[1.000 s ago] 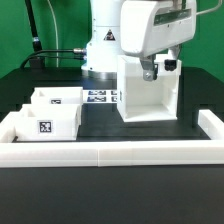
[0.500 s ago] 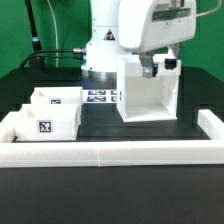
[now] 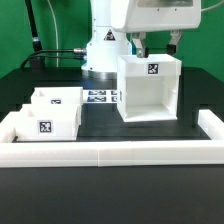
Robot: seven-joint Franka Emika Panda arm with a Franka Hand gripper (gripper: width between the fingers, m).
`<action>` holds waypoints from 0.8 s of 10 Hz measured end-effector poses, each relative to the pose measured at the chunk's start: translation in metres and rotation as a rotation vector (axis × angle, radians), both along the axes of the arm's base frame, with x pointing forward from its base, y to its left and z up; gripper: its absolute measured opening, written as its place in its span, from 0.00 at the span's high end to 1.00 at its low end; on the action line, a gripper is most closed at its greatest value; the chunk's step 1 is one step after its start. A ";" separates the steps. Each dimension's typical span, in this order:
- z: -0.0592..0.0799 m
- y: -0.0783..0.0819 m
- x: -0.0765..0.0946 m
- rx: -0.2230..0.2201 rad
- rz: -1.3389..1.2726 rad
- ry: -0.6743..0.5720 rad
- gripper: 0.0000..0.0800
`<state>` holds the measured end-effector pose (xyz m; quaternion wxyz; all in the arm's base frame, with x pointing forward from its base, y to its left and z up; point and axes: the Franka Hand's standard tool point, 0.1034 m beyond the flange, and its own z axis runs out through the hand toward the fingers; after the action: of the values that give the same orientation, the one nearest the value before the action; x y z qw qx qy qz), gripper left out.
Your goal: Assemble drawer
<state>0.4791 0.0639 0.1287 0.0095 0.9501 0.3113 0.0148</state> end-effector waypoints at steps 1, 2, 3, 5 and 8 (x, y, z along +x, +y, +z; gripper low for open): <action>0.000 0.000 0.000 0.000 0.000 0.001 0.19; 0.000 0.000 0.000 0.000 0.000 0.001 0.19; -0.001 0.000 0.000 0.000 0.000 0.001 0.19; -0.001 -0.001 -0.008 0.009 -0.109 -0.007 0.19; 0.003 0.012 -0.021 0.003 -0.267 0.014 0.19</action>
Offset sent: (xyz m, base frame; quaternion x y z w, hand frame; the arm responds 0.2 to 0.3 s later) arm 0.0000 0.0000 0.0000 0.0000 0.0000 0.0000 1.0000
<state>0.4579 0.0759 0.1315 0.0077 0.9833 0.1819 0.0073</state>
